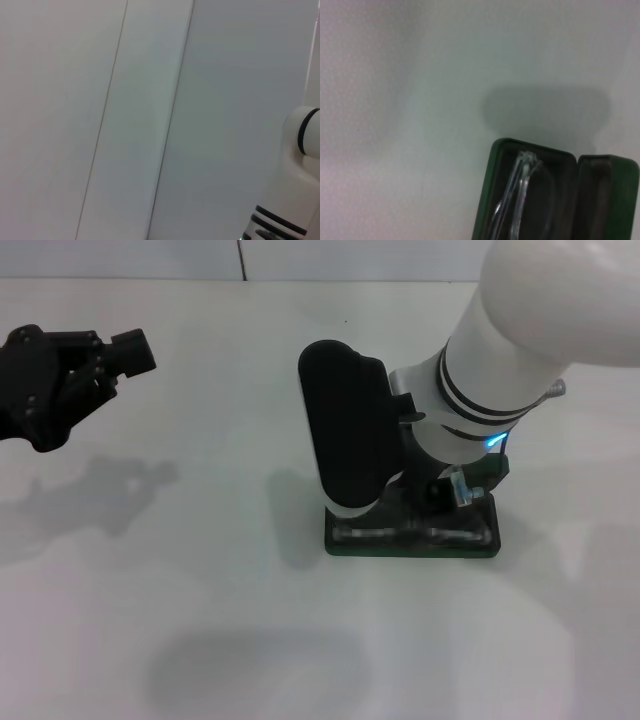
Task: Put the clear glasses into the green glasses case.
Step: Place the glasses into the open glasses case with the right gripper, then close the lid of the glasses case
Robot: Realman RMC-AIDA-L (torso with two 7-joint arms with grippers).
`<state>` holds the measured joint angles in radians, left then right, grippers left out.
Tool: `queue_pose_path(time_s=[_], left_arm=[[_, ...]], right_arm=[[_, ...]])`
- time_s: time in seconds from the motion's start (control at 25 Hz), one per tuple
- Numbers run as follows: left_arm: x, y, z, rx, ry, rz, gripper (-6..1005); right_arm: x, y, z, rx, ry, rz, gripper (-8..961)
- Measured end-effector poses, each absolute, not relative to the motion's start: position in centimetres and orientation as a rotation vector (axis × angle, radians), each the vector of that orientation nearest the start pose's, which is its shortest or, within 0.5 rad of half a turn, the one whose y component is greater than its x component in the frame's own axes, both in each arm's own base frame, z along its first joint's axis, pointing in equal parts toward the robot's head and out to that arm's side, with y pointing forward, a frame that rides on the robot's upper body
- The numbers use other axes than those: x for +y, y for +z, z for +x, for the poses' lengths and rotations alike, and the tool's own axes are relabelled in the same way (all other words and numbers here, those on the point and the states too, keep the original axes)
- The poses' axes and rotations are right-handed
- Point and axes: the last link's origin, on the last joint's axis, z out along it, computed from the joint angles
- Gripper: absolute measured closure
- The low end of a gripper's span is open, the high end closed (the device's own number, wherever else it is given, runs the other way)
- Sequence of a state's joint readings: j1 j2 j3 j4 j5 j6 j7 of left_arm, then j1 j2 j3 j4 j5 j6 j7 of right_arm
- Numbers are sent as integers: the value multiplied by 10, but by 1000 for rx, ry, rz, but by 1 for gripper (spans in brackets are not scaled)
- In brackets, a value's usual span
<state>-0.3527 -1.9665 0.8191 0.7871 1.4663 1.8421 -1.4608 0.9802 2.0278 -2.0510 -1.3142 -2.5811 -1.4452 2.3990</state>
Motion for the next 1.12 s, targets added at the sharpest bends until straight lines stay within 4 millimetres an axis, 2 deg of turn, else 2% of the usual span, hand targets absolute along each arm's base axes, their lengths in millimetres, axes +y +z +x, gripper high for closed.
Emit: queue_pose_path(time_s=[0.48, 0.8, 0.96, 1.12], left_arm=[[292, 90, -251, -446, -1213, -2582, 934], [292, 91, -250, -445, -1219, -2580, 934], [291, 91, -251, -450, -1219, -2581, 934], [290, 90, -252, -457, -1221, -2580, 933]], right_arm=[[332, -88, 64, -472, -956, -2740, 856], [314, -81, 68, -457, -872, -2773, 837], [294, -61, 67, -423, -698, -2775, 825], [275, -24, 72, -347, -518, -2721, 814]])
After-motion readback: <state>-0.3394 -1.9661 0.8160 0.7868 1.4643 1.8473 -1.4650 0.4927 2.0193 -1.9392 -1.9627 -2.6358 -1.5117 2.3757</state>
